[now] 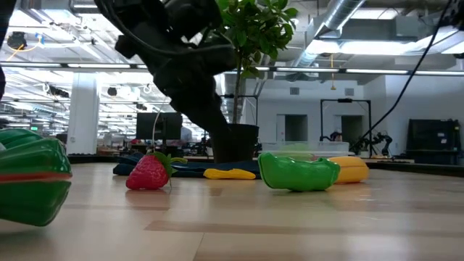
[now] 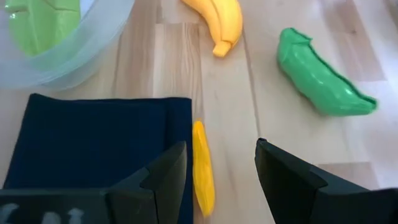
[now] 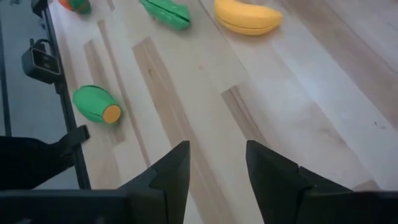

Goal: Pick and placing Produce into tupperware
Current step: Put the yellow corn into the transparent container

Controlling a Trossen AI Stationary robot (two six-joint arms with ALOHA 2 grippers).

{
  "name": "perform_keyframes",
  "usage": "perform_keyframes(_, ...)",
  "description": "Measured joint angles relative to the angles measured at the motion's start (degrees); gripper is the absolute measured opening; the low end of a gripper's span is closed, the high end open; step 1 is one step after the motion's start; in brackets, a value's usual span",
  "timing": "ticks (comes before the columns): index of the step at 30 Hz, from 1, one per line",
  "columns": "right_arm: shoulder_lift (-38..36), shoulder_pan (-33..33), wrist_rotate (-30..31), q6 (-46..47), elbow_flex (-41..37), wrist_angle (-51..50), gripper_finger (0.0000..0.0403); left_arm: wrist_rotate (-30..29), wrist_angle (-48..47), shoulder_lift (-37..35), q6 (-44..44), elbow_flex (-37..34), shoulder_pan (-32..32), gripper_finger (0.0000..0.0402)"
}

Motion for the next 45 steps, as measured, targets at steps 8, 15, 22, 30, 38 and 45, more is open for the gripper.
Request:
perform_keyframes(8,0.0,0.7,0.04,0.36,0.02,-1.15,0.0136,-1.3,-1.54,1.53,-1.37,0.27,-0.62,0.0177)
perform_keyframes(15,0.0,0.7,0.87,0.17,0.0,-3.04,0.0133,-2.13,-3.05,2.11,-1.37,0.27,-0.76,0.015)
perform_keyframes(22,0.02,0.7,1.71,0.17,0.0,-3.13,0.0132,-2.18,-5.32,3.54,-2.42,0.13,-0.74,0.014)
perform_keyframes(30,0.02,0.52,1.75,0.17,0.0,-3.07,0.0134,-3.05,-4.44,3.43,-2.64,0.22,-0.72,0.014)
perform_keyframes(38,0.02,0.43,3.1,0.19,0.0,-3.04,0.0132,-2.62,-2.2,5.81,-3.62,0.21,-1.21,0.014)
perform_keyframes(45,0.01,0.46,3.04,0.49,0.02,-2.47,0.0133,-2.26,0.12,6.94,-5.86,0.37,-1.42,0.0139)
